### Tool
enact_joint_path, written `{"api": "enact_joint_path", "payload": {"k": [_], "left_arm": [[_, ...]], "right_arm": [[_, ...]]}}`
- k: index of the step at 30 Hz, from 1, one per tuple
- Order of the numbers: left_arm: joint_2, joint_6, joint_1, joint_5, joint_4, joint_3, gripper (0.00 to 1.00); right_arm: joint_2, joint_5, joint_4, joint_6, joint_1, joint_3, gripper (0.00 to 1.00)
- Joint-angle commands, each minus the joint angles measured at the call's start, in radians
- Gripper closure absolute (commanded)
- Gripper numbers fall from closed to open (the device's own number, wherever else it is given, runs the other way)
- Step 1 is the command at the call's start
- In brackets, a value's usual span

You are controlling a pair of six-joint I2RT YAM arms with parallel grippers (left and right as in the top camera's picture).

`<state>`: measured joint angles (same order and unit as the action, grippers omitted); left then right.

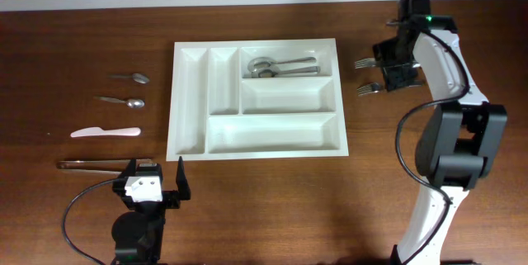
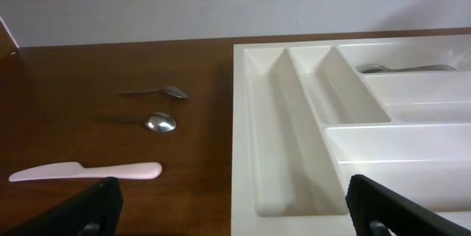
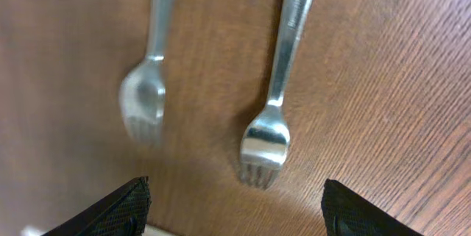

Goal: Pack container
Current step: 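Lower the right gripper over the silver fork on the right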

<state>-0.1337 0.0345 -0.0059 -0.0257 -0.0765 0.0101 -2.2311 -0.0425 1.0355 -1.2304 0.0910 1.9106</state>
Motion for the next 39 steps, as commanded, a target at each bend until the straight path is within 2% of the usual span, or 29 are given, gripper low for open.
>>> {"api": "enact_joint_path", "payload": {"k": [1, 16, 22, 39], "left_arm": [[0.007, 0.012, 0.0, 0.014, -0.007, 0.0, 0.01], [0.007, 0.012, 0.0, 0.014, -0.007, 0.0, 0.01], [0.007, 0.012, 0.0, 0.014, -0.007, 0.0, 0.01], [0.007, 0.012, 0.0, 0.014, -0.007, 0.0, 0.01]], "right_arm": [[-0.028, 0.004, 0.006, -0.036, -0.003, -0.011, 0.24], [-0.037, 0.021, 0.023, -0.047, 0.053, -0.059, 0.24], [-0.048, 0.027, 0.011, -0.046, 0.063, -0.095, 0.29], [-0.05, 0.021, -0.09, -0.03, 0.061, -0.095, 0.28]]}}
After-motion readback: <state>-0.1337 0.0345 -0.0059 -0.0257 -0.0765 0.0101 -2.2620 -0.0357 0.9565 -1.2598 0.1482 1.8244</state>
